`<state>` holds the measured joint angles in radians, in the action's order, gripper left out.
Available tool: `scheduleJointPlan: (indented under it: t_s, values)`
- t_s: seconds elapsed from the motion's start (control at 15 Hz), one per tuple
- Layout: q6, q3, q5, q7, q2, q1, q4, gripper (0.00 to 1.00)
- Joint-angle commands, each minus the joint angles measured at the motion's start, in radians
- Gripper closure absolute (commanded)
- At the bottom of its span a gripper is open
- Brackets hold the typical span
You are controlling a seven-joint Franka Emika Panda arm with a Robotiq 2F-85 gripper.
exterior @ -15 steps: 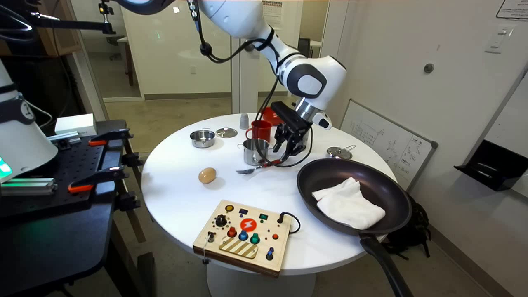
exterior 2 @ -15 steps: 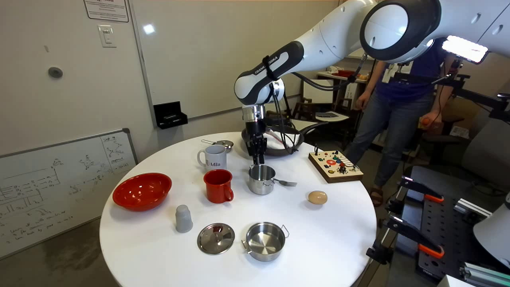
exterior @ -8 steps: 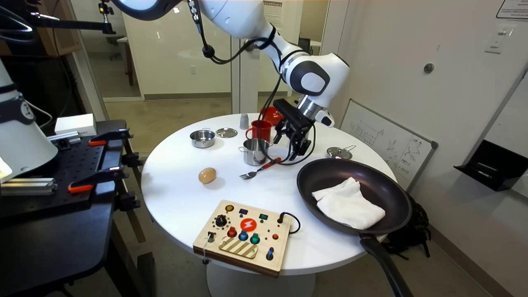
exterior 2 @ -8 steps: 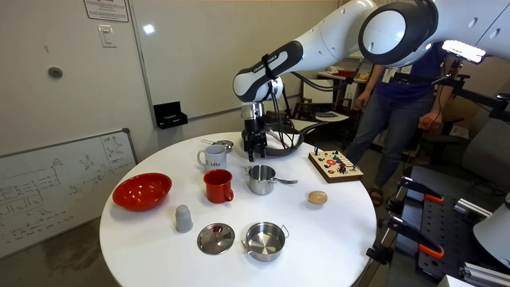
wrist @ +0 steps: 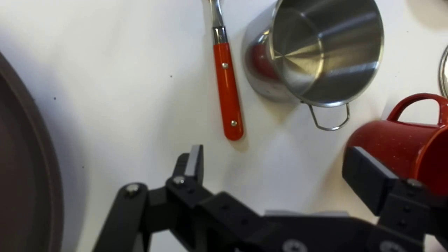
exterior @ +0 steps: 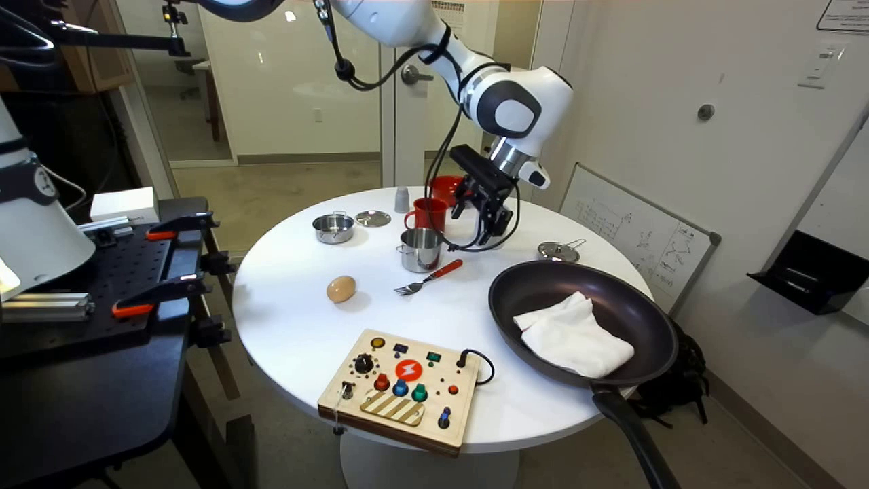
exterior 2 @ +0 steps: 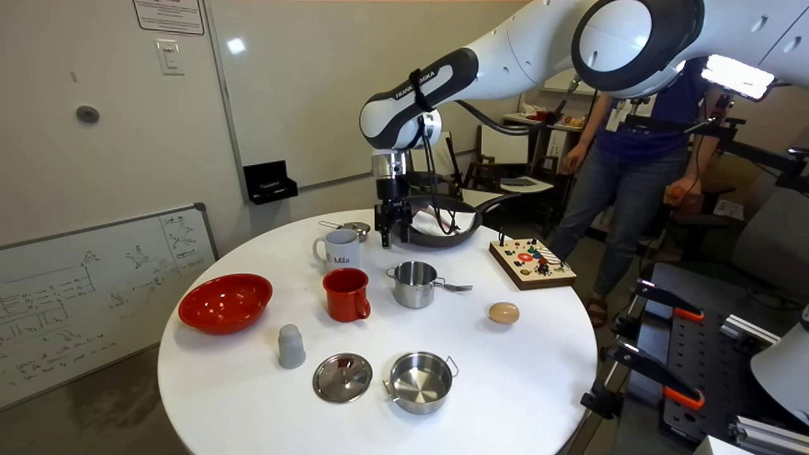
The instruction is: Put the fork on the table
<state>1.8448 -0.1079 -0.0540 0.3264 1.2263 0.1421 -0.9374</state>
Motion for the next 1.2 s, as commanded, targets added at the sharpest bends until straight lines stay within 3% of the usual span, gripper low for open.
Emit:
scheduleJointPlan:
  t_s: [0.0, 0.6, 0.8, 0.87, 1.13]
  values:
    - [0.046, -0.002, -0.007, -0.042, -0.104, -0.011, -0.128, 0.0]
    - [0.349, 0.01, -0.01, -0.119, -0.353, -0.061, -0.524, 0.0]
    - [0.435, -0.018, -0.028, -0.084, -0.427, -0.055, -0.66, 0.0]
    - [0.366, -0.001, -0.011, -0.095, -0.33, -0.065, -0.507, 0.0]
    - [0.405, -0.008, -0.012, -0.095, -0.389, -0.067, -0.605, 0.0]
